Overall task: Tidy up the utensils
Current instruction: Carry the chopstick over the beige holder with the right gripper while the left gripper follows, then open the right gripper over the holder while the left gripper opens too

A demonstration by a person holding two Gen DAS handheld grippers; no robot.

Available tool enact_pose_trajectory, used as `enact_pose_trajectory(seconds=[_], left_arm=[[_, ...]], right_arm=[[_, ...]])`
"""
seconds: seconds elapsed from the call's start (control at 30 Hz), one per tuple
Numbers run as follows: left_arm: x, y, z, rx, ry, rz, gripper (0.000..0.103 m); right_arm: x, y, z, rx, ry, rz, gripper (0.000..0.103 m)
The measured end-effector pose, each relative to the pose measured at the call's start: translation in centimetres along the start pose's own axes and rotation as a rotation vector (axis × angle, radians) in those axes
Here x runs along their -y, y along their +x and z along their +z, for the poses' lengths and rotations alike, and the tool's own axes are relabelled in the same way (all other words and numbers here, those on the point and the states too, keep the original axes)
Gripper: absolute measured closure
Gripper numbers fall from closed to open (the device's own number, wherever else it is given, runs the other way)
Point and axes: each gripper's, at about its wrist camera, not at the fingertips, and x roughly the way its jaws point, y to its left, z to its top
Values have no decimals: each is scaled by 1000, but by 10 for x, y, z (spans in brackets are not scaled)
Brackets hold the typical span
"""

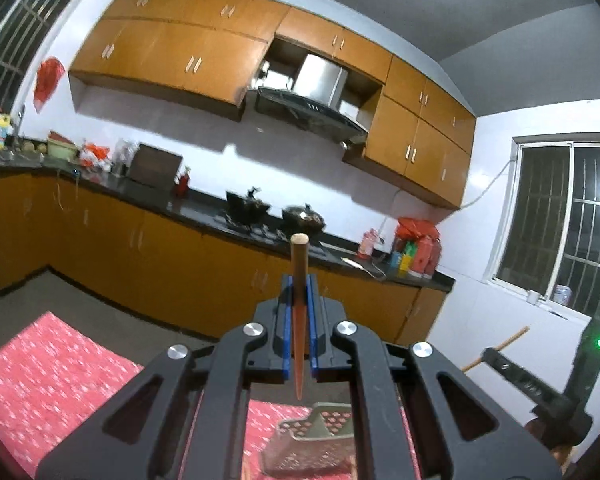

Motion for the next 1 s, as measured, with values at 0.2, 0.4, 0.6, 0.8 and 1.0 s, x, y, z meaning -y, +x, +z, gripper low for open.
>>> enact_pose_trajectory(seconds=[0.2, 0.4, 0.6, 0.8, 1.0], left_arm=[[6, 25, -25, -74, 18, -2, 95], [1, 46, -52, -147, 29, 16, 95], [-9, 64, -68, -206, 28, 38, 93], [-19, 59, -70, -198, 8, 42, 78], [-33, 36, -57, -143, -38, 53, 70]], right_arm=[[-2, 19, -14, -85, -16, -9, 96], [-1, 32, -27, -138, -9, -18, 96], [-4, 42, -37, -169, -26, -19, 95], [-5, 36, -37, -148, -10, -20, 66], [3, 10, -30, -81, 12, -33, 66]])
